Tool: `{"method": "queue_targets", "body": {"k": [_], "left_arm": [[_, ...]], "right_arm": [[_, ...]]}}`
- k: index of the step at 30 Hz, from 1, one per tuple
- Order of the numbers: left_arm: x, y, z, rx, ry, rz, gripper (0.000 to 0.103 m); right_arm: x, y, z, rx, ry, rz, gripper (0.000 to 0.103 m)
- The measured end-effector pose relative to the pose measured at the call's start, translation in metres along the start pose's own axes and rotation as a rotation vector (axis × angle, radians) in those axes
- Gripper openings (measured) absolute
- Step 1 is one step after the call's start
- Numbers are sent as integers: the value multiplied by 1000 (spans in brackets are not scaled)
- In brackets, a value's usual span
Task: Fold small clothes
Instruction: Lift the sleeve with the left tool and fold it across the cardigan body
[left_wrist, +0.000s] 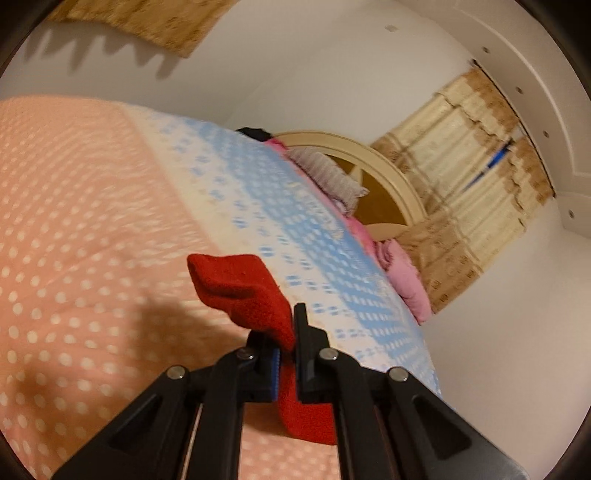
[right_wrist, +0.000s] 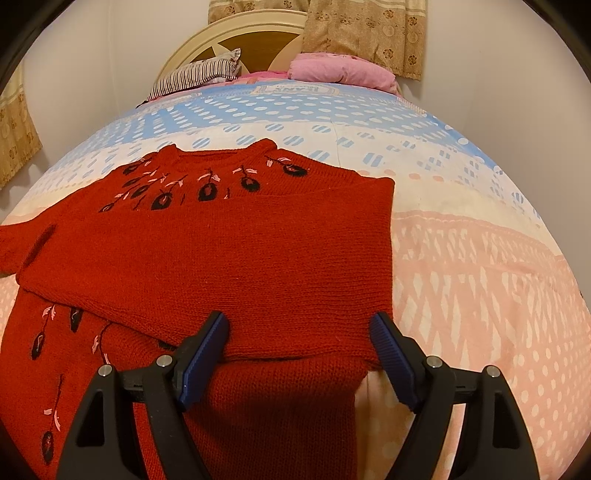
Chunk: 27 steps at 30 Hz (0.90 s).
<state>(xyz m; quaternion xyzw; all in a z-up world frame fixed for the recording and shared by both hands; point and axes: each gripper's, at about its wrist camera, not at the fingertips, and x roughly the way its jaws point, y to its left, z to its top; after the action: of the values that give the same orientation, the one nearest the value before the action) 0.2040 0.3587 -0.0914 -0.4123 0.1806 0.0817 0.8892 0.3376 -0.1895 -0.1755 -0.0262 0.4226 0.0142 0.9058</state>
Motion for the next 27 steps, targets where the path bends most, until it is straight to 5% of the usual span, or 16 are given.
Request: {"method": "queue_targets", "body": {"k": [12,20,27], "left_arm": [[3,-97,-4,115,28,-110,4],[14,-159,-9,182,42,-168,4],[30,-211,-31,234,67,-210,4]], "right_arm": [[-4,-7,4,36,1,67,82],[-66,-44,2,98,-181,184,82],[-83,-77,-24,109,-247,144,82]]}}
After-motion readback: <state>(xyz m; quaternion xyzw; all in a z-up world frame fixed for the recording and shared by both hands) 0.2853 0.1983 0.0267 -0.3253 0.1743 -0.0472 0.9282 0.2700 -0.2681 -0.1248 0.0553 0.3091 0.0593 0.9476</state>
